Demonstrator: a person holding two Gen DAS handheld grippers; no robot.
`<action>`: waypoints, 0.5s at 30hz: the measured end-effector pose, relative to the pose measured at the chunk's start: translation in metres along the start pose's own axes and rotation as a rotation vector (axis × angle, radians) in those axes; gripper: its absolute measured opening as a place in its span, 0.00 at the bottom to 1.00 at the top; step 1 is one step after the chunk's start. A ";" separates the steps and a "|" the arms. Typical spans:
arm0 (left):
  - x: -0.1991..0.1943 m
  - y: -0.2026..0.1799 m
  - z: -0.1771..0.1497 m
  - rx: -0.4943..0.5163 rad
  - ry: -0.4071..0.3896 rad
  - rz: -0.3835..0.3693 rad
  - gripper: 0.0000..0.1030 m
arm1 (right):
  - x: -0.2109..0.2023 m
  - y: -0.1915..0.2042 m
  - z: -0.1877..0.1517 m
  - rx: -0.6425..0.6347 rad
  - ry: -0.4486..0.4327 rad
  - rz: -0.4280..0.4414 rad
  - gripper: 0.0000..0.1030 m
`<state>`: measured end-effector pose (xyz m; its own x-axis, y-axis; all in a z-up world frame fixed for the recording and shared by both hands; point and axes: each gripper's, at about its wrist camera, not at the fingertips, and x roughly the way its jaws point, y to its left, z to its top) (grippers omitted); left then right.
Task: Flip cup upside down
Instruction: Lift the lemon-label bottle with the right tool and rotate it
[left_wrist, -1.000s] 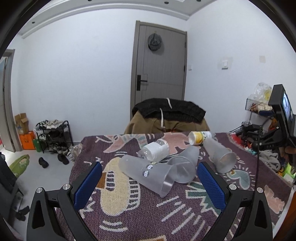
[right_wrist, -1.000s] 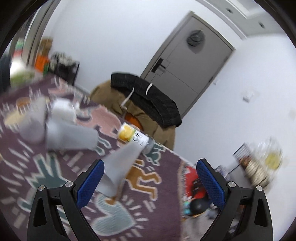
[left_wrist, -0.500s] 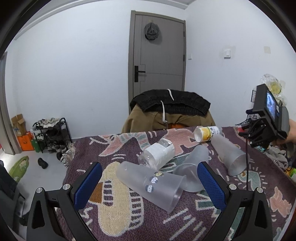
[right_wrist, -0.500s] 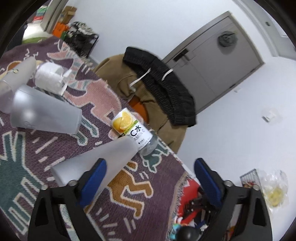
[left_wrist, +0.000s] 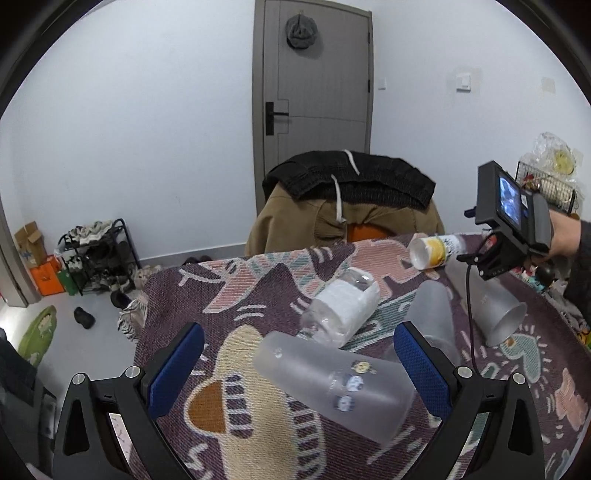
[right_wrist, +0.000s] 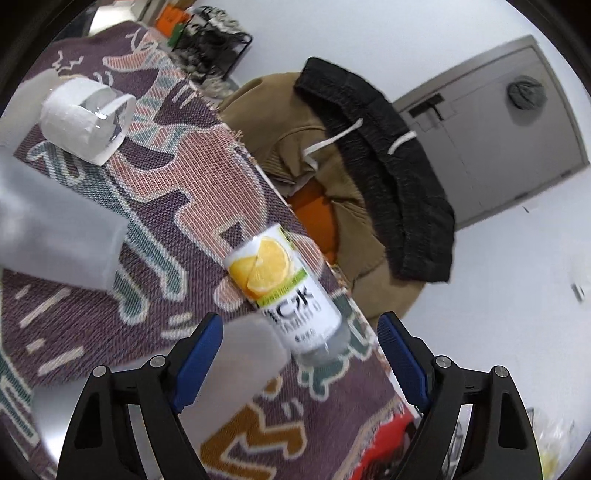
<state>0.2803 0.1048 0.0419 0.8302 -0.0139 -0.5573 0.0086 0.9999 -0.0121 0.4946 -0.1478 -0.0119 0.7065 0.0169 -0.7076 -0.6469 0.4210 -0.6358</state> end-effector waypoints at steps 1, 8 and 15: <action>0.002 0.002 0.000 0.000 0.002 0.002 1.00 | 0.006 0.001 0.004 -0.016 0.009 0.006 0.83; 0.018 0.019 -0.005 -0.027 0.030 0.004 1.00 | 0.049 0.003 0.021 -0.099 0.100 0.050 0.83; 0.030 0.028 -0.012 -0.058 0.058 -0.004 1.00 | 0.079 0.003 0.027 -0.146 0.177 0.079 0.83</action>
<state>0.2982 0.1327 0.0146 0.7966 -0.0201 -0.6042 -0.0218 0.9978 -0.0618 0.5557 -0.1211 -0.0614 0.5988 -0.1203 -0.7918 -0.7419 0.2893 -0.6049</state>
